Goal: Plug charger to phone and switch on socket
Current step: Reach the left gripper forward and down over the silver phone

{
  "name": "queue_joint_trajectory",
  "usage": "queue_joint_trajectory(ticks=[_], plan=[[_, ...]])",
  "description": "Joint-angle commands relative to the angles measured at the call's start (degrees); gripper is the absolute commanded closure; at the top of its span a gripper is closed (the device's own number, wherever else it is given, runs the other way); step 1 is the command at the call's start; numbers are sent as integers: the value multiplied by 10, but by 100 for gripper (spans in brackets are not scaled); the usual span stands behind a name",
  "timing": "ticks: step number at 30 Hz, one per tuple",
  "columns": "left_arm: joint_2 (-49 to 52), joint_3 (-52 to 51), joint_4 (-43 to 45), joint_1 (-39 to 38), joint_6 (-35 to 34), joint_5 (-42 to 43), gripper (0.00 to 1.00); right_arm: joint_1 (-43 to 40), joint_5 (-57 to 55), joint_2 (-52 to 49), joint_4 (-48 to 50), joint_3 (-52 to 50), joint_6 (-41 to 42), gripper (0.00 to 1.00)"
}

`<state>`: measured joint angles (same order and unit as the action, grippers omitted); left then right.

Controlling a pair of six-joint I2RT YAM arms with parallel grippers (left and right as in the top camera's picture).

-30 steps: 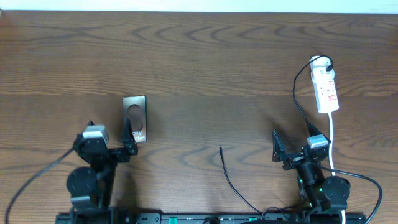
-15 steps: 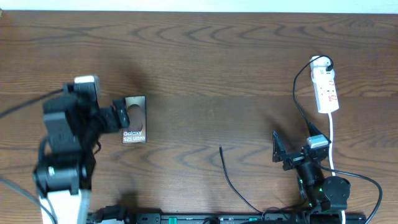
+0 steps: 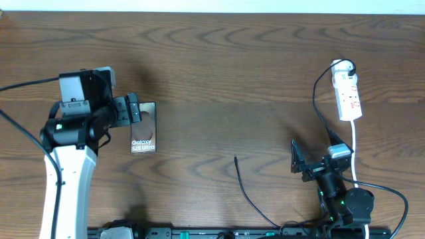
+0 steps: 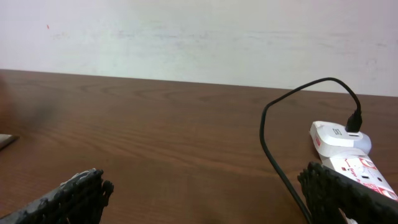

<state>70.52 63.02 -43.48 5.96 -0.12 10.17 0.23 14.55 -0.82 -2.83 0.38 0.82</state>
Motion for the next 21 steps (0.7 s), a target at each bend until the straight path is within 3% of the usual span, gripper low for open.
queue_joint_trajectory(ticks=[1, 12, 21], plan=[[24, 11, -2, 3, 4, -1, 7, -4, -3, 4, -4, -1, -7, 1], [100, 14, -11, 1, 3, -8, 7, -4, -3, 4, -4, -1, -7, 1], [228, 131, -98, -10, 17, -34, 7, -4, -3, 4, -4, -1, -7, 1]])
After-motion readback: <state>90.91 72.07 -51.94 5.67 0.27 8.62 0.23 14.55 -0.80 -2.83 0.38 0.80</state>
